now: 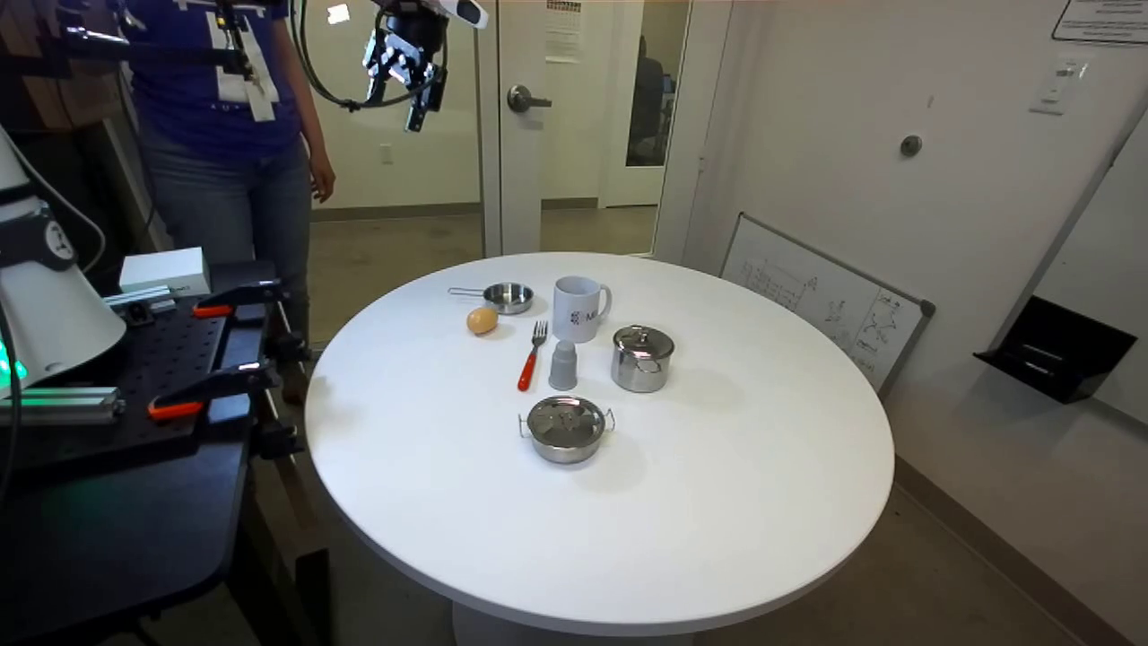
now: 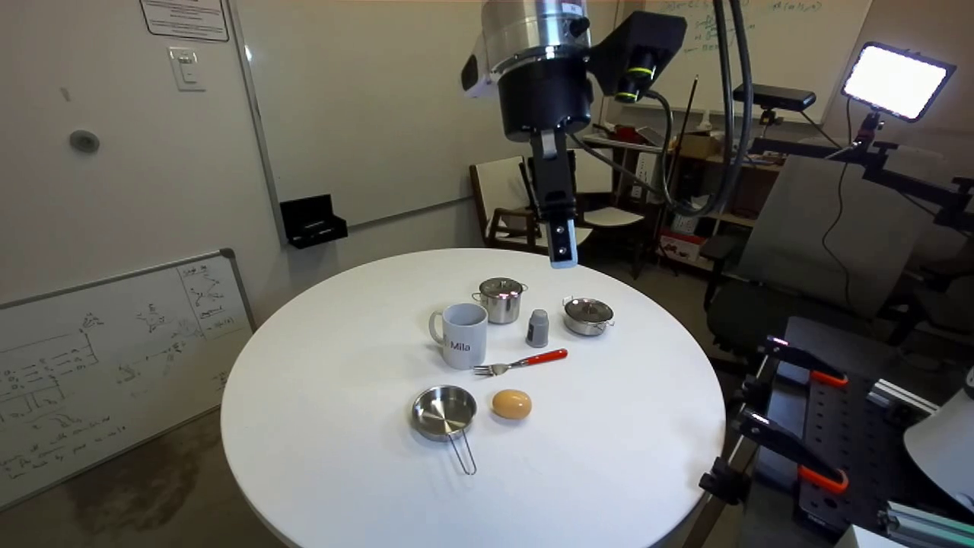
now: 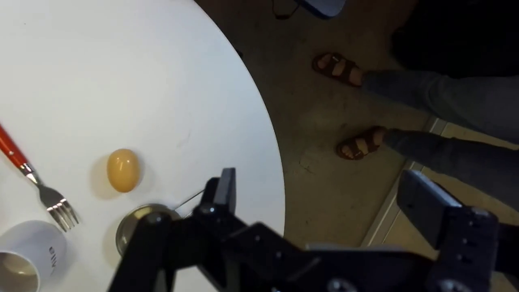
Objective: Put the egg on the silver pan
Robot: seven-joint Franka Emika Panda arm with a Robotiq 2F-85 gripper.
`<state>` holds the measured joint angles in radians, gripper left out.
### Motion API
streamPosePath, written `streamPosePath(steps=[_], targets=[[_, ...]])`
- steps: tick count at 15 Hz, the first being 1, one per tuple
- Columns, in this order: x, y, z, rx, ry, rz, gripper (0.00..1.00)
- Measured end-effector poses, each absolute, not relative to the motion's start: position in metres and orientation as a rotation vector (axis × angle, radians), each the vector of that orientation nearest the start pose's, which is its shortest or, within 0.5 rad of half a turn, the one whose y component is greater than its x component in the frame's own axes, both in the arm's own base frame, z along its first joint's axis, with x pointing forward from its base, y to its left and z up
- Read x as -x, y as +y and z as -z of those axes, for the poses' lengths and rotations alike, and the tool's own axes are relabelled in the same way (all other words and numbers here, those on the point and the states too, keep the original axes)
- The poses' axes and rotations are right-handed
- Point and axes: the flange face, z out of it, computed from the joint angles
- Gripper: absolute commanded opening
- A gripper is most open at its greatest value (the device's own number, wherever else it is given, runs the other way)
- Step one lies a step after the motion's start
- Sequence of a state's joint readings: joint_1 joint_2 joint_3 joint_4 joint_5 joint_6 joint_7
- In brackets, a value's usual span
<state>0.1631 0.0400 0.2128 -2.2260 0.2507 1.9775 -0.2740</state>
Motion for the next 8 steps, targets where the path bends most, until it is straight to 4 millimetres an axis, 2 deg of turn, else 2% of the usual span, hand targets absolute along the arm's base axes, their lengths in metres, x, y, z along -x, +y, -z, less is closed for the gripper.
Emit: streamPosePath(steps=[5,8], targets=[[-0.458,0.198,-0.338,2.804,-0.744,-0.437,1.00],[-0.463,0.196,-0.322,2.796,-0.803,-0.389,1.00]])
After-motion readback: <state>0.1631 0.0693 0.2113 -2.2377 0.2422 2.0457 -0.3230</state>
